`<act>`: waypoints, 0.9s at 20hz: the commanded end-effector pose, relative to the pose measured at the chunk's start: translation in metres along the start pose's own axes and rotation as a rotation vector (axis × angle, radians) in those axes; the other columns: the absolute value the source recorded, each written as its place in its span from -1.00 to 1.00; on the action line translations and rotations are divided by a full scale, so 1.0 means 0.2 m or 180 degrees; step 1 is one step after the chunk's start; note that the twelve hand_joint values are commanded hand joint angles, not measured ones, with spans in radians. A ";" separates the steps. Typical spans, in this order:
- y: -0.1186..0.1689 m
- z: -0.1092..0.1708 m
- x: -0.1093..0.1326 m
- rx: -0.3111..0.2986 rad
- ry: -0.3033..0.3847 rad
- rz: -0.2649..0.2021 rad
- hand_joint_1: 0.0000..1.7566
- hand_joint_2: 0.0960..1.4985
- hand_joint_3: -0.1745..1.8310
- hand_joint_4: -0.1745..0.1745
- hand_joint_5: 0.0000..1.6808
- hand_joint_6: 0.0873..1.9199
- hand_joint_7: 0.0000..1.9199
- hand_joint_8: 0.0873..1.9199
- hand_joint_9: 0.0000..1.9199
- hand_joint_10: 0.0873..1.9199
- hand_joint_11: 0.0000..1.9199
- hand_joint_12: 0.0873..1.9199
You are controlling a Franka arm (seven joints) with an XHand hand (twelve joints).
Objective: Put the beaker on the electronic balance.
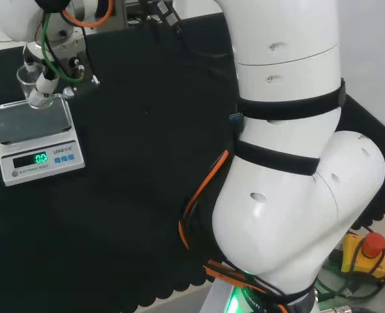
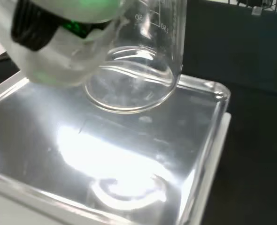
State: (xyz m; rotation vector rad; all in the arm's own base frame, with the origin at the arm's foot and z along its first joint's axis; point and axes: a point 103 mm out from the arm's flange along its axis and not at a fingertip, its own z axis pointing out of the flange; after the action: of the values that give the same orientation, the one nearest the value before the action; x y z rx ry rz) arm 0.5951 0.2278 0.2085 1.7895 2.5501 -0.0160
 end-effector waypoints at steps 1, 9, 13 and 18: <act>0.01 0.08 0.09 0.0118 0.0006 -0.0093 0.25 0.09 -0.54 1.00 0.45 -0.39 0.35 0.12 0.35 -0.21 0.03 0.16; 0.03 0.15 0.11 0.0282 -0.0085 -0.0104 0.25 0.09 -0.54 1.00 0.45 -0.39 0.35 0.12 0.35 -0.22 0.03 0.16; 0.08 0.23 0.15 0.0254 0.0110 -0.0114 0.25 0.09 -0.54 1.00 0.44 -0.39 0.35 0.12 0.35 -0.22 0.03 0.16; 0.10 0.27 0.20 0.0293 0.0019 -0.0062 0.24 0.09 -0.54 1.00 0.44 -0.39 0.35 0.12 0.35 -0.22 0.03 0.16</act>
State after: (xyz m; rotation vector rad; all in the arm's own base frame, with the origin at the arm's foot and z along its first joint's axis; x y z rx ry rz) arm 0.6010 0.2555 0.1643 1.7745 2.6266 -0.1034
